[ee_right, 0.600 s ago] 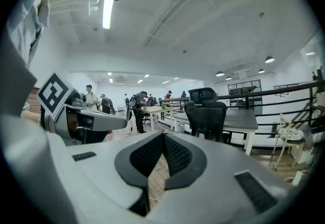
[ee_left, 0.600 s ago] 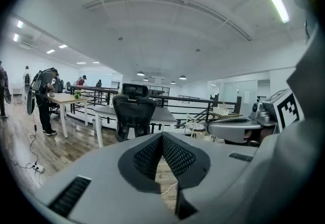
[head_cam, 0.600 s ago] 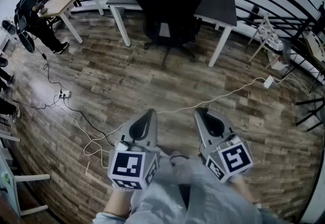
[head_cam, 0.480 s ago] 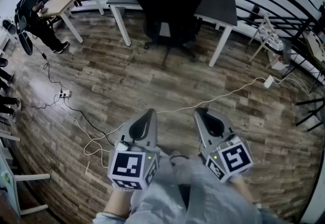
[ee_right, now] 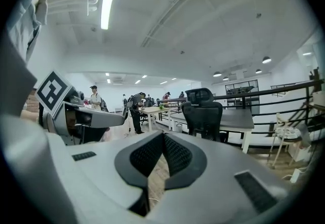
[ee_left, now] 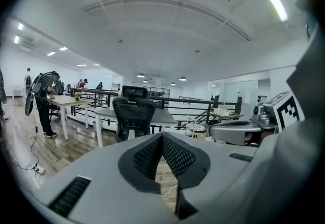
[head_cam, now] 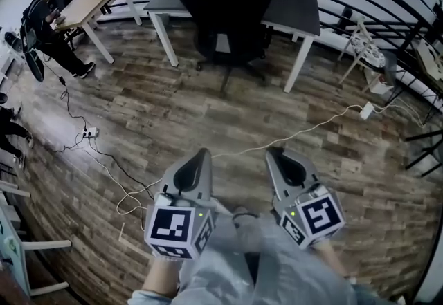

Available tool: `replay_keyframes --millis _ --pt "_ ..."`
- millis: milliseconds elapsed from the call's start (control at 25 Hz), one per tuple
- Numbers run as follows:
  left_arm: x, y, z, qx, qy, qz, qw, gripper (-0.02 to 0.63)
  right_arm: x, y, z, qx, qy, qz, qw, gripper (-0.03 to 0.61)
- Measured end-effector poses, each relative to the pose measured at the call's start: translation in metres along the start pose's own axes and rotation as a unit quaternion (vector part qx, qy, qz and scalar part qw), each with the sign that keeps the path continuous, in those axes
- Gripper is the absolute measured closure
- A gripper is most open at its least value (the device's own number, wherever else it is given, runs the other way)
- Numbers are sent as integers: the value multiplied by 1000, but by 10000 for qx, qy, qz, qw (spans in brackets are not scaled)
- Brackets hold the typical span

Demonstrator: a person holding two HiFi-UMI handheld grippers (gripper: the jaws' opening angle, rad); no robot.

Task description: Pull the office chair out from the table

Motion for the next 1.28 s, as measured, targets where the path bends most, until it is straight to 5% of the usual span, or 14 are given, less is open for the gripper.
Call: replay_keyframes --millis 600,1280 --pt "-38 -7 -21 -18 1 -23 10000 603 -16 12 26 -167 280 -167 9993 574" --pt "-163 -53 -95 28 256 -51 9997 603 -135 -21 87 -137 571 -240 9980 574"
Point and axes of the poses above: the fingertips, and each gripper's own axes: x backward along the fingers, z to its right, y out of its underside, the point moved 3 cm from there along x, backward along the fingers, and after that the axes turned 1 degree about z, right-handed, at the moved point
